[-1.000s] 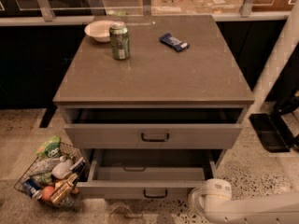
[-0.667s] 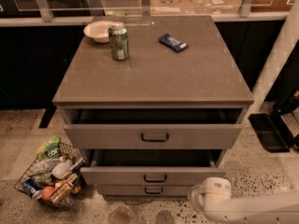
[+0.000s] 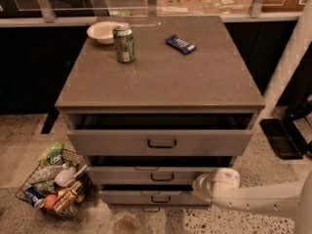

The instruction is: Close middle drawer

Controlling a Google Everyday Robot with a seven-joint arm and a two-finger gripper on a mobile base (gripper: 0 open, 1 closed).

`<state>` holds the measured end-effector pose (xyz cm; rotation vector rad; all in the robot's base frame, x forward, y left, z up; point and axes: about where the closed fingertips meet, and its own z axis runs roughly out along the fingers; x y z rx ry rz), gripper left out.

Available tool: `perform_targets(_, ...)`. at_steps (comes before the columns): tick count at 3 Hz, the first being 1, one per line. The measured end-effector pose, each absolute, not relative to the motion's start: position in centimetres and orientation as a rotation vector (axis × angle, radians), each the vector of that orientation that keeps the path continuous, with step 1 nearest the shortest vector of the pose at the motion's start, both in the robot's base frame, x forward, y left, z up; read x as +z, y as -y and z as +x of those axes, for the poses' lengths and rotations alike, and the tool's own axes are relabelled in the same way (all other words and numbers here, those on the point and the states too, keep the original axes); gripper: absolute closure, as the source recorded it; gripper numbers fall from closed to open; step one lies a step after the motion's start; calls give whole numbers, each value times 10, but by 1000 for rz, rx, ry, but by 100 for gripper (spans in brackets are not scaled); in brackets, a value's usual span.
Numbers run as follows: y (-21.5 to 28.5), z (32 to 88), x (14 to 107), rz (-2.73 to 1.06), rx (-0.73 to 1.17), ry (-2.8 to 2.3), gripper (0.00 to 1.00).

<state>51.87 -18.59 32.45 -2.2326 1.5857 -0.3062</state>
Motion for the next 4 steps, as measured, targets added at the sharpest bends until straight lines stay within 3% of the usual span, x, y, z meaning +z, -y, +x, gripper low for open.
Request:
perform_targets(1, 185, 516, 324, -2233, -306, -1586, 83)
perform_targets(4, 183, 516, 322, -2235, -300, -1584, 12)
